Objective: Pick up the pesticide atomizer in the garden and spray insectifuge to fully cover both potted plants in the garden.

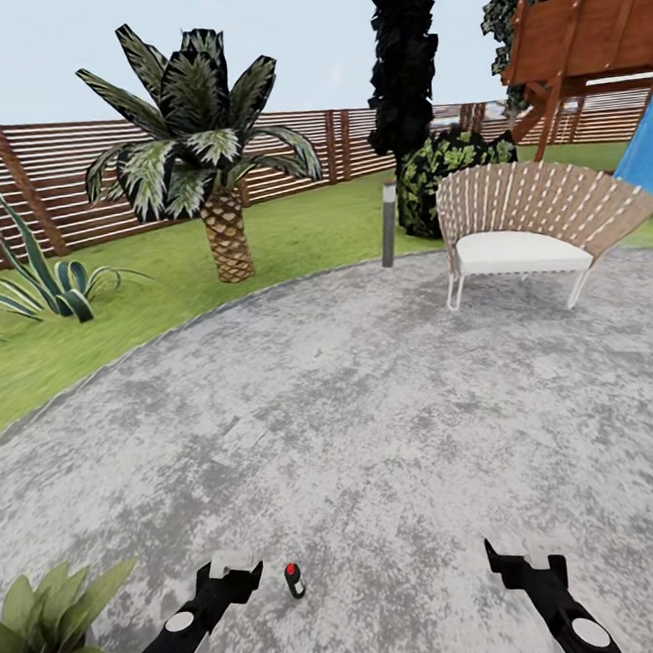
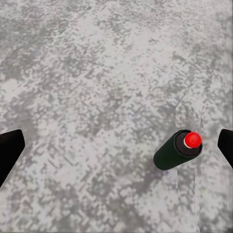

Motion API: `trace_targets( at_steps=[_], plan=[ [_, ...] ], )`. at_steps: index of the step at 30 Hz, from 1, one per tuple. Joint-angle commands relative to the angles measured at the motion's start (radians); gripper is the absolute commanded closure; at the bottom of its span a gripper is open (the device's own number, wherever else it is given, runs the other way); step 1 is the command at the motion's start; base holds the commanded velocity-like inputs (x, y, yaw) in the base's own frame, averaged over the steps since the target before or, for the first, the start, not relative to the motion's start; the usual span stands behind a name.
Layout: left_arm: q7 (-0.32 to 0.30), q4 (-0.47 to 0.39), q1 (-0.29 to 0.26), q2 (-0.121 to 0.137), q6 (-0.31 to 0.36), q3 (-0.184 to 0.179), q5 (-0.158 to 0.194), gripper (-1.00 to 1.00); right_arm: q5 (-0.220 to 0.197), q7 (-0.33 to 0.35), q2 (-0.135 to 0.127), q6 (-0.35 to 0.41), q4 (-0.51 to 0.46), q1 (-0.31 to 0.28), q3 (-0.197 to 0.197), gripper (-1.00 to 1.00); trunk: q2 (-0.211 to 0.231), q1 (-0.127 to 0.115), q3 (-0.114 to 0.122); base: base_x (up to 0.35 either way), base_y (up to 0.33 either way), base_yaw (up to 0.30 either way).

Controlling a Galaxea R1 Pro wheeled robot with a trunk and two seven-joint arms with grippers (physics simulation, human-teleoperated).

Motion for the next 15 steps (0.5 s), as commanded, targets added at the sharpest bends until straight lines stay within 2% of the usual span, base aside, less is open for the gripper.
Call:
trace_targets(
  at_steps=[1, 13, 15],
  plan=[
    [0.000, 0.000, 0.000, 0.001, -0.004, -0.002, -0.006, -1.00, -0.001, 0.001, 0.000, -0.003, 0.001, -0.001, -0.001, -1.00, -0.008, 0.004, -0.004, 0.000, 0.000, -0.155],
    [0.000, 0.001, 0.000, 0.003, -0.005, -0.002, -0.006, -1.00, -0.002, 0.000, 0.002, -0.003, 0.002, -0.001, -0.002, -1.00, -0.092, 0.050, -0.052, 0.000, 0.000, -0.018],
    [0.000, 0.001, 0.000, 0.003, -0.005, -0.002, -0.006, -1.00, -0.002, 0.000, 0.002, -0.003, 0.002, -0.001, -0.002, -1.00, -0.092, 0.051, -0.063, 0.000, 0.000, 0.000]
  ],
)
